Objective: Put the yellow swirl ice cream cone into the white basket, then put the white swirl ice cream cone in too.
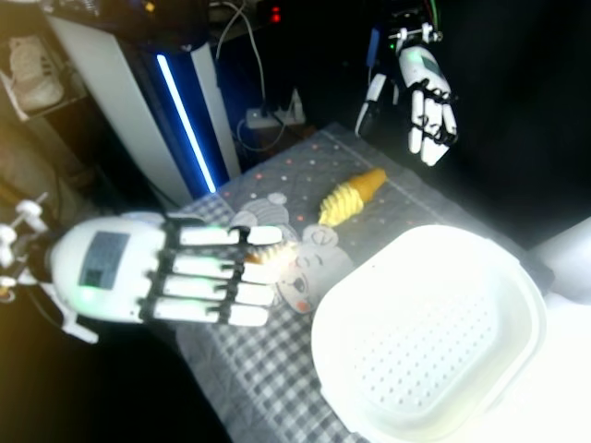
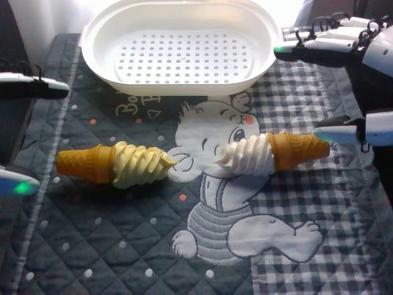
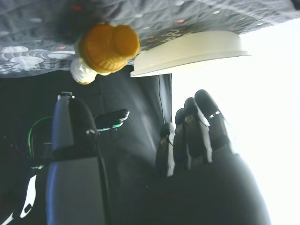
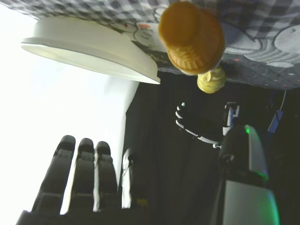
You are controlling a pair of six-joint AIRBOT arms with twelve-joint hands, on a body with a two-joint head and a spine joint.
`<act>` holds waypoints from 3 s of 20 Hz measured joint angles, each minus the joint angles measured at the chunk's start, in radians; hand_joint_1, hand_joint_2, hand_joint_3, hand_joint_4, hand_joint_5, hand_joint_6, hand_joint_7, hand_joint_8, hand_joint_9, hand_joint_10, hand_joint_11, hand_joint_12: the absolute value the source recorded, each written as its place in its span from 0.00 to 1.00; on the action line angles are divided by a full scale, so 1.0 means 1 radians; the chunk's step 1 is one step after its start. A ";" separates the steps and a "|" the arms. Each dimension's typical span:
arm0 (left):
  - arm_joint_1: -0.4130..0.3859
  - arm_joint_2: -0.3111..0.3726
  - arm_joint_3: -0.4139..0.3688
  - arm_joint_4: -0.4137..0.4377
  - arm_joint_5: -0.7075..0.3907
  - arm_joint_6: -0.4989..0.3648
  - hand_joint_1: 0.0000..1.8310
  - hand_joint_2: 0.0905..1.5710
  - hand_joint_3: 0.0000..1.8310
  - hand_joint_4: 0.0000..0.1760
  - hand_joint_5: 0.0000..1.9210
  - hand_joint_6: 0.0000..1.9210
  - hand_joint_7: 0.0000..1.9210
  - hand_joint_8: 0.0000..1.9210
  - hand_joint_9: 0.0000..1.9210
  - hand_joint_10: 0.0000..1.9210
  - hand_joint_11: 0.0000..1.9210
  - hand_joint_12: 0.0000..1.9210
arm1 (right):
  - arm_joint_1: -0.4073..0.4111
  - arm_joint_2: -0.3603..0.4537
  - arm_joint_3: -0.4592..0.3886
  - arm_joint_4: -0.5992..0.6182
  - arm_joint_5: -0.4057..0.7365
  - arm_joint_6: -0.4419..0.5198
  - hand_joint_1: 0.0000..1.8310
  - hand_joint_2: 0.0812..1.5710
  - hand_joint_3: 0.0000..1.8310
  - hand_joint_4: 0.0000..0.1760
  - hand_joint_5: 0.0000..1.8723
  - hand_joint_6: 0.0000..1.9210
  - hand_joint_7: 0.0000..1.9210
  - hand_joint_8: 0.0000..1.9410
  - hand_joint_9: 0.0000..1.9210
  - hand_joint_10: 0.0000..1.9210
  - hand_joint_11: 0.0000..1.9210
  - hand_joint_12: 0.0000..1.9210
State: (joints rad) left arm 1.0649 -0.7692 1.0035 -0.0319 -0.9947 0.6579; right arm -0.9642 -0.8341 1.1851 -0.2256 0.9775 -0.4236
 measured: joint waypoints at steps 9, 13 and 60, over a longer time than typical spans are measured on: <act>-0.217 -0.134 0.087 0.204 0.227 0.000 0.44 0.45 0.00 0.48 0.21 0.00 0.23 0.00 0.26 0.00 0.10 0.37 | 0.000 -0.006 0.004 -0.023 0.001 0.011 0.46 0.66 0.00 0.57 0.13 0.00 0.12 0.00 0.16 0.00 0.06 0.43; -0.280 -0.205 0.123 0.273 0.349 -0.001 0.46 0.44 0.00 0.43 0.23 0.00 0.26 0.00 0.28 0.00 0.10 0.42 | 0.000 -0.006 0.006 -0.024 0.003 0.012 0.47 0.66 0.00 0.58 0.12 0.00 0.12 0.00 0.15 0.00 0.04 0.43; -0.757 -0.739 0.833 0.220 0.961 0.143 0.48 0.56 0.00 0.74 0.19 0.00 0.19 0.00 0.19 0.00 0.05 0.42 | 0.000 -0.103 0.100 -0.071 0.005 0.095 0.50 0.66 0.00 0.64 0.13 0.00 0.11 0.01 0.16 0.01 0.09 0.38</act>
State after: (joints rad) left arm 0.3080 -1.5082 1.8362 0.1883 -0.0334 0.8009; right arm -0.9642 -0.9375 1.2846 -0.2970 0.9821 -0.3286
